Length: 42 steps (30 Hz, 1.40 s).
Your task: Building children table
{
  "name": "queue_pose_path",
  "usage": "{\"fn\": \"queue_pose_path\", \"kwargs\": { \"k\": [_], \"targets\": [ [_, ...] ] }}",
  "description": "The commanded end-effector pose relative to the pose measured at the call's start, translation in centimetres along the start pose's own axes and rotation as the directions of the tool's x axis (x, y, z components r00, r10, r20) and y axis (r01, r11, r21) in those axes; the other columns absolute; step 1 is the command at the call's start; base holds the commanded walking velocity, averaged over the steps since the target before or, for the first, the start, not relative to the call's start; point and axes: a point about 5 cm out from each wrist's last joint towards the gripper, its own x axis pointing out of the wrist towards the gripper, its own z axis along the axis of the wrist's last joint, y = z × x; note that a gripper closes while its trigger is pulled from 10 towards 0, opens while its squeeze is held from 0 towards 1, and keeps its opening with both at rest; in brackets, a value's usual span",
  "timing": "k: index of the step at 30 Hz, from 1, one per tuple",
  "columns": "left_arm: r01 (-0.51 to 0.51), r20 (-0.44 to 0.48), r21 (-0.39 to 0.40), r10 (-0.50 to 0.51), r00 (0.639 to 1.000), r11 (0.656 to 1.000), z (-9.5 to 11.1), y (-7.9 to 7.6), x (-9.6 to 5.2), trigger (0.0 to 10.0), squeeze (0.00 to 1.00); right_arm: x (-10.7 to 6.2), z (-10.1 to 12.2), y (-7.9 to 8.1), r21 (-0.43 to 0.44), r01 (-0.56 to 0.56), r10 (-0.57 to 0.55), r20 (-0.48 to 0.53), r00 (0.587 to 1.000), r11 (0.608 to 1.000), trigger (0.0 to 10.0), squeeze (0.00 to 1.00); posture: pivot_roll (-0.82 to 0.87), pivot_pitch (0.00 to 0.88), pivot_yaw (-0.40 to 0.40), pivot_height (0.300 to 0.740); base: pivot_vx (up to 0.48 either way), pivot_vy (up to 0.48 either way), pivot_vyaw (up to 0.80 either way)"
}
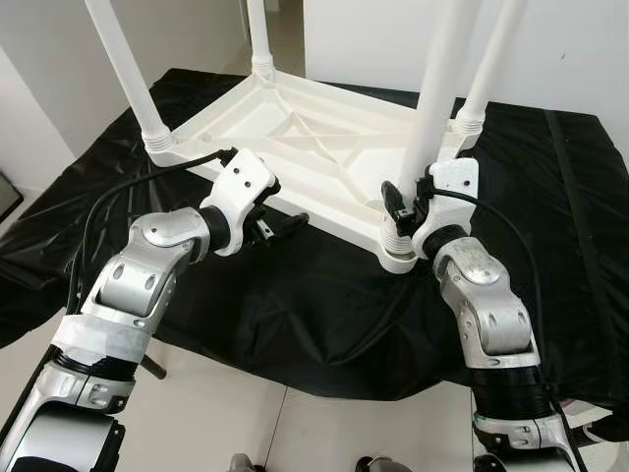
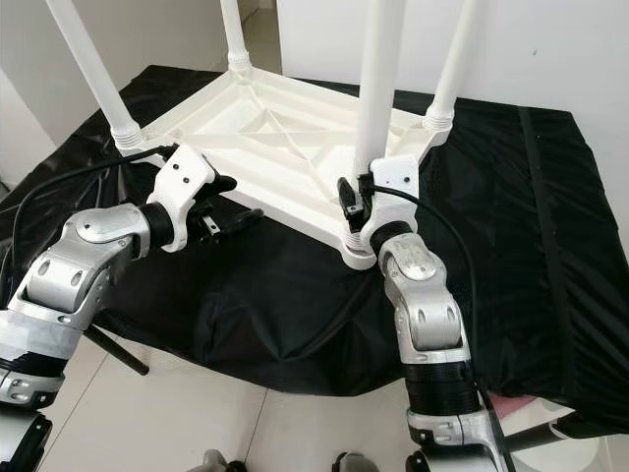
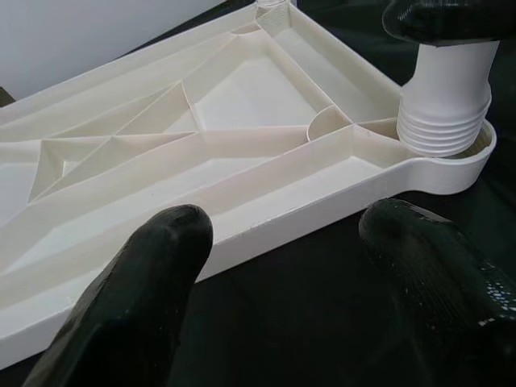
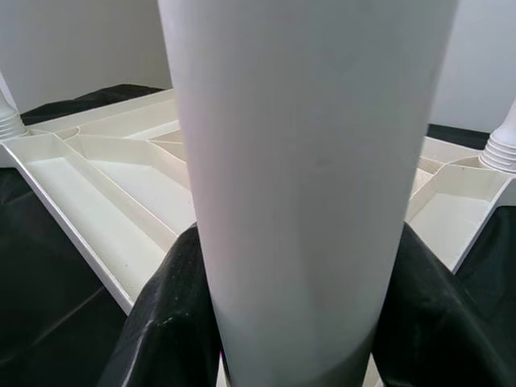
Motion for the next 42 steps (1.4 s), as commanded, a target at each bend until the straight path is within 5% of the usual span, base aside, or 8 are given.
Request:
{"fn": "queue_pose_path", "kwargs": {
  "k": [1,13,24,28,34,36,42],
  "targets": [
    [-0.087,-0.015,0.004,0.087,0.996,0.996,-0.5,0.5,-0.1,10.0,0.00,-0.4,-1.6,0.5,0.027,-0.026,0.028,-0.072,0.997,0.999,10.0,0.00,-0.11,0.124,0.071,0.740,0.000,0.000,0.00],
    [-0.104,-0.020,0.014,0.104,0.994,0.995,-0.7,0.8,-0.2,10.0,0.00,-2.0,-3.3,0.2,0.029,-0.101,0.104,-0.133,0.986,0.994,10.0,0.00,-0.10,0.131,0.073,0.740,0.000,0.000,0.00],
    [-0.090,-0.007,0.016,0.090,0.996,0.996,-0.3,0.6,0.2,10.0,0.00,-0.8,-3.8,-1.3,0.117,-0.280,0.298,-0.194,0.935,0.953,10.0,0.00,-0.10,0.135,0.084,0.740,0.000,0.000,0.00],
    [-0.090,-0.007,0.027,0.090,0.996,0.996,-0.2,0.6,0.6,10.0,0.00,-0.9,-4.1,-1.5,0.143,-0.410,0.433,-0.221,0.874,0.901,10.0,0.00,-0.09,0.134,0.082,0.740,0.000,0.000,0.00],
    [-0.089,-0.007,0.031,0.090,0.996,0.996,-0.2,0.6,0.7,10.0,0.00,-1.0,-4.2,-1.5,0.135,-0.456,0.475,-0.229,0.850,0.880,10.0,0.00,-0.09,0.134,0.080,0.740,0.000,0.000,0.00],
    [-0.087,-0.005,0.031,0.087,0.996,0.996,-0.1,0.5,0.8,10.0,0.00,-1.5,-4.5,-1.5,0.147,-0.531,0.551,-0.222,0.804,0.835,10.0,0.00,-0.10,0.137,0.085,0.740,0.000,0.000,0.00],
    [-0.080,-0.004,0.033,0.080,0.997,0.996,-0.1,0.4,0.8,10.0,0.00,-1.3,-5.3,-2.2,0.130,-0.486,0.503,-0.263,0.823,0.864,10.0,0.00,-0.10,0.138,0.087,0.740,0.000,0.000,0.00]
  ]
}}
